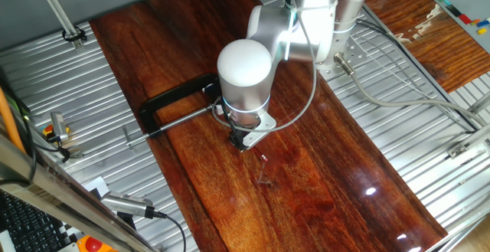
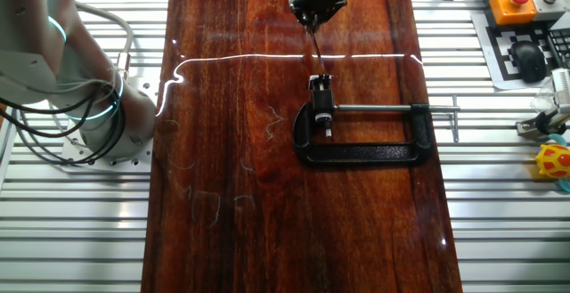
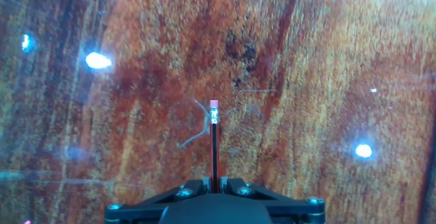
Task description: Insert the pencil into the pencil sharpener
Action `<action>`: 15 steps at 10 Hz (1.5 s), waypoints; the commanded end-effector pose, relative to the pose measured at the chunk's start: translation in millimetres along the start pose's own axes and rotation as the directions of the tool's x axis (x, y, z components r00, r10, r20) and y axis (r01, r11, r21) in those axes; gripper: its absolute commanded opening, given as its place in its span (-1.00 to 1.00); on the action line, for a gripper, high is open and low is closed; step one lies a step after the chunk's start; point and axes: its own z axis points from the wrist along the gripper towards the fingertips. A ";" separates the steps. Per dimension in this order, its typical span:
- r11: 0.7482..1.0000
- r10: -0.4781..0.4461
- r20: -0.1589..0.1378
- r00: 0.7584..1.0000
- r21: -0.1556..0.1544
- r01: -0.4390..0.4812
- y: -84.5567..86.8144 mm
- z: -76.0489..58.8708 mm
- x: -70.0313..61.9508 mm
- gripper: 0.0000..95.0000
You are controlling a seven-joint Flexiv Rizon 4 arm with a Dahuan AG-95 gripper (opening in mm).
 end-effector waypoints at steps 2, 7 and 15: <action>1.000 -0.001 -0.001 1.000 0.000 0.001 0.2 1.5 3.2 -1.00; 1.000 -0.007 -0.002 1.000 0.000 0.007 2.9 0.3 9.9 -1.00; 1.000 -0.016 -0.005 1.000 0.001 0.016 5.9 0.2 18.1 -1.00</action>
